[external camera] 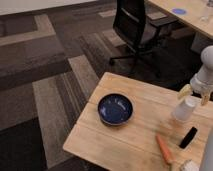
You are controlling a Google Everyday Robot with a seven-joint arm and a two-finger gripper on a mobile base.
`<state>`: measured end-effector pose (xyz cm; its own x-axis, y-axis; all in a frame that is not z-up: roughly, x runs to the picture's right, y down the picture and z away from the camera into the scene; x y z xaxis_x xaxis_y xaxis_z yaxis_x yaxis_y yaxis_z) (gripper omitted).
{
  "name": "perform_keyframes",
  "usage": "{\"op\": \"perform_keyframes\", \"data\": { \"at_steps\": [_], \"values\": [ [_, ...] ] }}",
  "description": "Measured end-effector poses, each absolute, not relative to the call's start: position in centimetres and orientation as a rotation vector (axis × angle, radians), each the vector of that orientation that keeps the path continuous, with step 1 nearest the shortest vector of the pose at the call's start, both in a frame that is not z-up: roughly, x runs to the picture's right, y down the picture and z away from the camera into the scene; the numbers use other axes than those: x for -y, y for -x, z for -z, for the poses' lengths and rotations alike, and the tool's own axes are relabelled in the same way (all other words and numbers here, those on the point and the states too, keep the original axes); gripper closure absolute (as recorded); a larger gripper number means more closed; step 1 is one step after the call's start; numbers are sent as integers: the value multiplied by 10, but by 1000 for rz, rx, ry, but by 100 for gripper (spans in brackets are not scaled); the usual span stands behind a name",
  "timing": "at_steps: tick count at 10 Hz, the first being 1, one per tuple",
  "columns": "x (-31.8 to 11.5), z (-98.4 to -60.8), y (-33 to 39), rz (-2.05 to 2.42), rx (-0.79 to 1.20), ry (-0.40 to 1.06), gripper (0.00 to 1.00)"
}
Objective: Place the ceramic cup over the eraser
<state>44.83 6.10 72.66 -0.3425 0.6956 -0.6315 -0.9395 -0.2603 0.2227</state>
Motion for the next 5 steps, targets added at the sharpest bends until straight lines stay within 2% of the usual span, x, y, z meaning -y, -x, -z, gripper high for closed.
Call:
{"op": "perform_keyframes", "data": {
  "at_steps": [5],
  "values": [
    [-75,-746,-453,-1817,-683,516,35]
  ]
}}
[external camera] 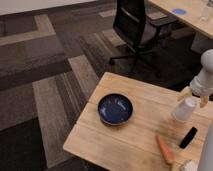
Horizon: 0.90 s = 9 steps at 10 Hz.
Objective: Place the ceramic cup over the eraser
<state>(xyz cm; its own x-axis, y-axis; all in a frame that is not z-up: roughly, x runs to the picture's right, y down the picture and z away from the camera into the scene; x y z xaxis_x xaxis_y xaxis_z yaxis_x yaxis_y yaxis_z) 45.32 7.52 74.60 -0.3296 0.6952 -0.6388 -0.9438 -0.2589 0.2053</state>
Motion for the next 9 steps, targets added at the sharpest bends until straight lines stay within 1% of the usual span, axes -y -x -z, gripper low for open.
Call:
{"op": "perform_keyframes", "data": {
  "at_steps": [4,7,8,9],
  "values": [
    [-89,-758,-450,-1797,-693,544,36],
    [-82,-758,-452,-1775,-705,511,79],
    [-78,-757,-452,-1767,-707,494,91],
    [-70,-752,-450,-1758,-714,468,98]
  ]
}}
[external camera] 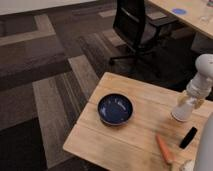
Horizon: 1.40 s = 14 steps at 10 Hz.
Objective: Place the ceramic cup over the eraser
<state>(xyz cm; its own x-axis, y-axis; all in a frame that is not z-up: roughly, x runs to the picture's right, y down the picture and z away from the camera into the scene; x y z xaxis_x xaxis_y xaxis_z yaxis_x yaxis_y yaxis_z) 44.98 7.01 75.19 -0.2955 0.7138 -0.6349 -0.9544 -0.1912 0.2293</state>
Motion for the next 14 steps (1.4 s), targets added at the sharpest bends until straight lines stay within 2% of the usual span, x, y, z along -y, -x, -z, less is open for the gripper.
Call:
{"op": "perform_keyframes", "data": {
  "at_steps": [4,9,14],
  "values": [
    [-36,-715,-431,-1690,-733,418,98],
    [12,-630,-362,-1543,-654,401,98],
    [13,-625,-358,-1529,-649,400,98]
  ]
}}
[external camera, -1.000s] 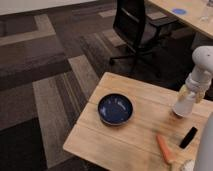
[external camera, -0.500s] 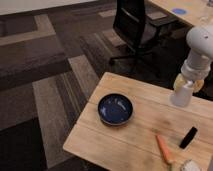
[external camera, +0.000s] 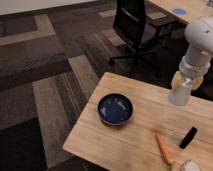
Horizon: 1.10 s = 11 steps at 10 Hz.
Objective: Place the ceramic cup over the eraser
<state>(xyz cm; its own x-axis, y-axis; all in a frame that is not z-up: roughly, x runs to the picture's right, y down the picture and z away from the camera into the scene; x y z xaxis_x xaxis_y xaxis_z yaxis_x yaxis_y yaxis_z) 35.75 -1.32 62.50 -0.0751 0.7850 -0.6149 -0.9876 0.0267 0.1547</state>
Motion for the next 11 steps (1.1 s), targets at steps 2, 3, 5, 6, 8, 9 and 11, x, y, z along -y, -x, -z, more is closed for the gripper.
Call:
{"op": "perform_keyframes", "data": {
  "at_steps": [2,3,5,6,8,9,11],
  "values": [
    [10,-609,-348,-1470,-632,368,98],
    [5,-595,-342,-1437,-616,342,98],
    [-26,-566,-335,-1432,-595,321,98],
    [-33,-562,-338,-1452,-594,322,98],
    [-61,-550,-366,-1553,-609,320,98],
    [-68,-547,-373,-1575,-613,321,98],
    [-93,-540,-390,-1600,-614,335,98]
  ]
}}
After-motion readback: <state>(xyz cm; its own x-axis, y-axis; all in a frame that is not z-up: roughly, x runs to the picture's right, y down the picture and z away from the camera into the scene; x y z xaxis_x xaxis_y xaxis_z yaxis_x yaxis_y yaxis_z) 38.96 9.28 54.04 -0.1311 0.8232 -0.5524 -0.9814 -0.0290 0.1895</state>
